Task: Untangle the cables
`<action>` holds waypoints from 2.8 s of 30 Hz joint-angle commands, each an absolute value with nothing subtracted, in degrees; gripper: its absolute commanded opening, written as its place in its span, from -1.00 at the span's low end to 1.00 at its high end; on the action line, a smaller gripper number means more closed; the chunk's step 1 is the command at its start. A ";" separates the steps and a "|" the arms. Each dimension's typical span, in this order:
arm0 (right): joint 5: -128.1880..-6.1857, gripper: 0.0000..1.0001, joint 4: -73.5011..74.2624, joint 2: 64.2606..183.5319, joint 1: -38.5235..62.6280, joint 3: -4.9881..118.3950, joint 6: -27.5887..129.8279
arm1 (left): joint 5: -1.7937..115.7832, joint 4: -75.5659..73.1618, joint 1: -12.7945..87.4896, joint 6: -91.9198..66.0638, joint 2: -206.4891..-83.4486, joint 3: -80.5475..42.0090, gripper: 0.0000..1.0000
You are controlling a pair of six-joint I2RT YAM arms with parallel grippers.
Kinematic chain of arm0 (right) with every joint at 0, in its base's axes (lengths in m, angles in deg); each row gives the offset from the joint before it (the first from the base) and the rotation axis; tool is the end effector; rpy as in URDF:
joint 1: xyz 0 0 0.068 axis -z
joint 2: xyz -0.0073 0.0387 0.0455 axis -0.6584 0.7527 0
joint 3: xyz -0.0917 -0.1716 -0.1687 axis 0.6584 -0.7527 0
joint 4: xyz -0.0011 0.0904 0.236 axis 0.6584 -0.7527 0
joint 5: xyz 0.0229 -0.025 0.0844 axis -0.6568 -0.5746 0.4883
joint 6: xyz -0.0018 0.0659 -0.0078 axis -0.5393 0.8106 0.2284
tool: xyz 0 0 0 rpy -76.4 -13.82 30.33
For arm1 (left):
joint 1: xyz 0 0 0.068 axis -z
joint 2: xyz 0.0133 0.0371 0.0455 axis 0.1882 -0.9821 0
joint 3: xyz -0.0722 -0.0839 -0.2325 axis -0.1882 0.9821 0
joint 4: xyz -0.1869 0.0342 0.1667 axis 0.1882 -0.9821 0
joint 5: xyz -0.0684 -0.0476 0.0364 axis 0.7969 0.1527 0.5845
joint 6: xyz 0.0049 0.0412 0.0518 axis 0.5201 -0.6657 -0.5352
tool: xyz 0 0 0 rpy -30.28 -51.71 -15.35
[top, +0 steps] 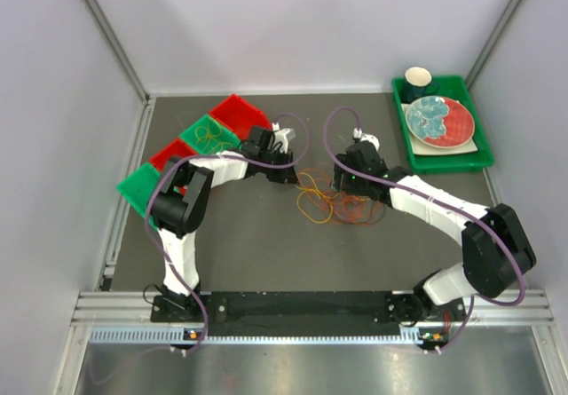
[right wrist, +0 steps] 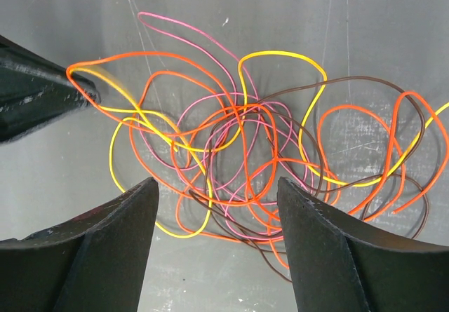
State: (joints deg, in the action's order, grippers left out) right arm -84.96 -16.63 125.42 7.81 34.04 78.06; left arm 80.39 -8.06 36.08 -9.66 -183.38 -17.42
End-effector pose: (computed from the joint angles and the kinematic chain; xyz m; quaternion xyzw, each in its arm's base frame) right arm 0.2623 0.1617 0.2029 0.0353 0.9274 0.1323 0.3480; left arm 0.3607 -0.2005 0.1331 0.1781 0.8864 -0.3569 0.2347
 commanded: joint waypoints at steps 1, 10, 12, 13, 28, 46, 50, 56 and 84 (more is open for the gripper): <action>-84.50 0.35 -15.72 124.91 7.17 34.77 79.20 | 80.55 -4.80 36.25 -8.60 -183.65 -19.61 -0.97; -81.42 0.34 -14.41 126.31 6.90 36.52 78.76 | 71.24 -9.71 35.28 -6.14 -171.36 -15.48 -1.00; -79.93 0.36 -14.14 127.88 6.73 38.36 78.76 | 70.18 -9.81 34.32 -4.65 -168.98 -13.47 -1.00; -79.32 0.38 -14.05 128.50 6.73 39.16 79.28 | 70.09 -9.55 33.97 -3.86 -166.97 -12.67 -1.00; -84.76 0.24 -18.71 146.25 6.11 57.53 69.63 | 71.15 -9.98 33.70 -1.39 -163.08 -8.10 -1.00; -81.77 -0.11 -9.04 154.34 6.11 58.93 61.00 | 72.90 -10.87 33.70 -0.60 -164.92 -9.24 -1.00; -81.69 -0.27 -6.76 154.61 6.02 58.68 61.09 | 73.25 -9.90 33.70 0.01 -164.92 -8.80 -1.00; -82.56 -0.55 -5.62 154.53 6.02 58.41 62.84 | 73.69 -9.99 33.70 0.10 -164.75 -9.24 -1.00; -94.52 -1.00 -21.78 111.12 14.99 52.69 69.79 | 72.20 -4.45 6.90 9.07 -151.82 -5.19 -1.00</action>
State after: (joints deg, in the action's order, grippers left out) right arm -93.20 -17.98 115.98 14.94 47.55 70.78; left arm 72.85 -7.56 8.74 7.37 -151.97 -3.76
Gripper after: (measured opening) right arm 0.005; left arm 0.015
